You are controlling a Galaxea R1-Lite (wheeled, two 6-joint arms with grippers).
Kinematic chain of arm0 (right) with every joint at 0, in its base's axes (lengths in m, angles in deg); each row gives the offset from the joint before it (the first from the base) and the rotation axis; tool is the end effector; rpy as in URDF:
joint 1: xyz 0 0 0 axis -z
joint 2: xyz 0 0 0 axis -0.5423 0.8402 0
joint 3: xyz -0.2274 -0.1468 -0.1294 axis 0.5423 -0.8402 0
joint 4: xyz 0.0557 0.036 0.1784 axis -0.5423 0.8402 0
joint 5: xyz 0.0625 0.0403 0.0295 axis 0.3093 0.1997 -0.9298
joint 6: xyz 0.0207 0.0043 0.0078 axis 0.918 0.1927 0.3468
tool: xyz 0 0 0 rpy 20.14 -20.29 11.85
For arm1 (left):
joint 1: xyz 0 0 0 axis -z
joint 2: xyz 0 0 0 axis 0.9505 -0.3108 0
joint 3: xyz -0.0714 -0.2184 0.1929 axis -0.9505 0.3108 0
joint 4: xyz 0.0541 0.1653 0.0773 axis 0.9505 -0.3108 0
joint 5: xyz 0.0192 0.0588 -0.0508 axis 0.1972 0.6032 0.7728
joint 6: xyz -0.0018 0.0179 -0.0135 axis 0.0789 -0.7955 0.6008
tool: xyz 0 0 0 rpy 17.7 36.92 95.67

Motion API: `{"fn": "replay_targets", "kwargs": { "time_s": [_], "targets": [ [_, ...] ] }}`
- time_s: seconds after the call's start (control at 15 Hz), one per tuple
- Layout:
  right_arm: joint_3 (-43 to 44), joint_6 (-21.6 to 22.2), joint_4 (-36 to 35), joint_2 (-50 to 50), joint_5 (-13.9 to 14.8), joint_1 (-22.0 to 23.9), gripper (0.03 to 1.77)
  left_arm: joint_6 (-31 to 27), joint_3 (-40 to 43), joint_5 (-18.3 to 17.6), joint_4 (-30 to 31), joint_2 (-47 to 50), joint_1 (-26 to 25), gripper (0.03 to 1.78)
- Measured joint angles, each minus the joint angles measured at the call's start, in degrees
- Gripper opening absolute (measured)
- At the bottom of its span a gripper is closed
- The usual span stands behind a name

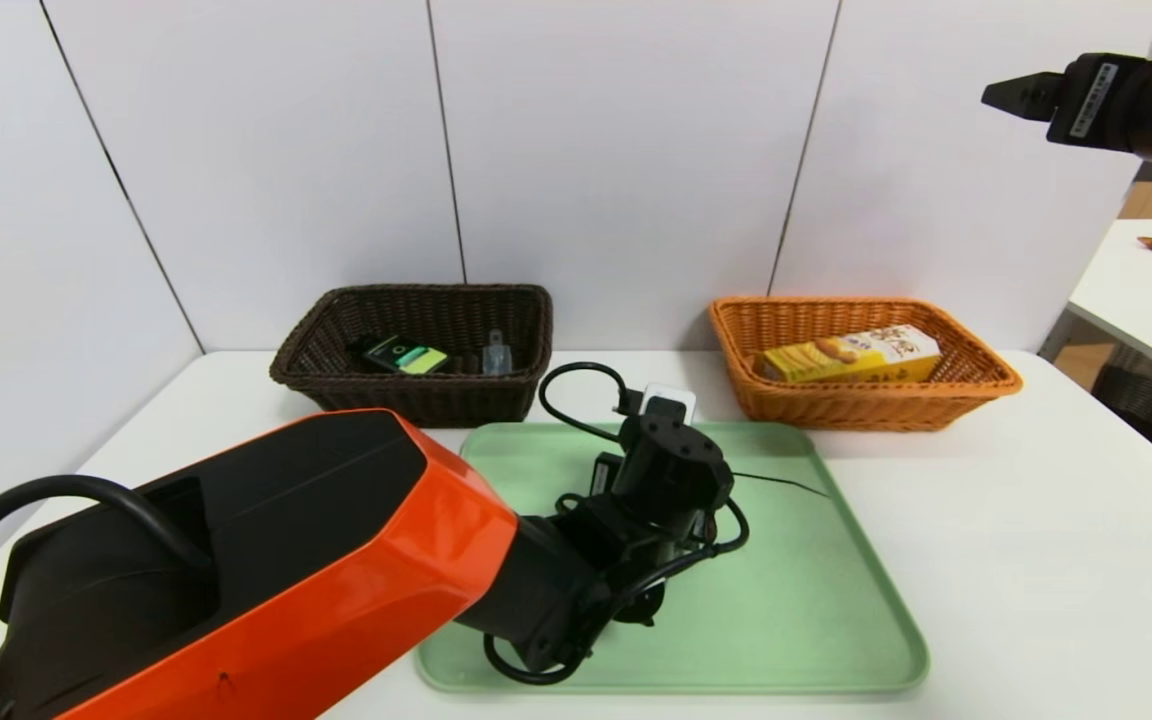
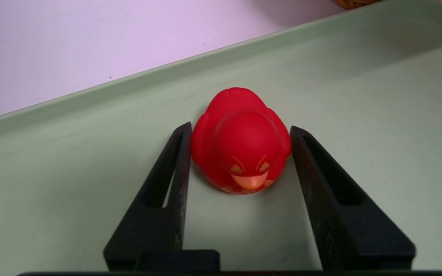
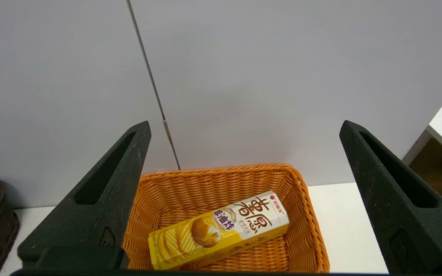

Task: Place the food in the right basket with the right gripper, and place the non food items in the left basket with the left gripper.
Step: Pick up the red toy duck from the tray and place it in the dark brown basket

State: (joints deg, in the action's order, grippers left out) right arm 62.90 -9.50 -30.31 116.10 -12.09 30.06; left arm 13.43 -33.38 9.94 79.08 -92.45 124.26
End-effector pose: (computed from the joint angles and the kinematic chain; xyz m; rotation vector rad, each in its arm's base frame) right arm 0.2876 0.0109 0.3515 0.0514 0.0201 -0.0837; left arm 0.2848 -0.3516 0.0788 0.0409 0.2947 -0.3820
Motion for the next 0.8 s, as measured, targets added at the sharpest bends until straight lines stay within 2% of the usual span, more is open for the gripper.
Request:
{"fn": "replay_targets", "kwargs": {
  "time_s": [0.13, 0.53, 0.8],
  "targets": [
    [-0.1, 0.0, 0.3, -0.3, -0.4, 0.0, 1.69, 0.0, 0.0, 0.0, 0.0, -0.1, -0.2, 0.75],
    [-0.5, 0.0, 0.5, -1.0, -0.8, -0.1, 1.7, -0.1, -0.1, 0.2, -1.2, 1.4, -0.3, 0.73],
    [-1.9, 0.2, 0.6, -2.0, -0.8, -0.1, 1.7, -0.1, -5.0, 0.5, -9.9, 7.3, -0.2, 0.73]
  ]
}}
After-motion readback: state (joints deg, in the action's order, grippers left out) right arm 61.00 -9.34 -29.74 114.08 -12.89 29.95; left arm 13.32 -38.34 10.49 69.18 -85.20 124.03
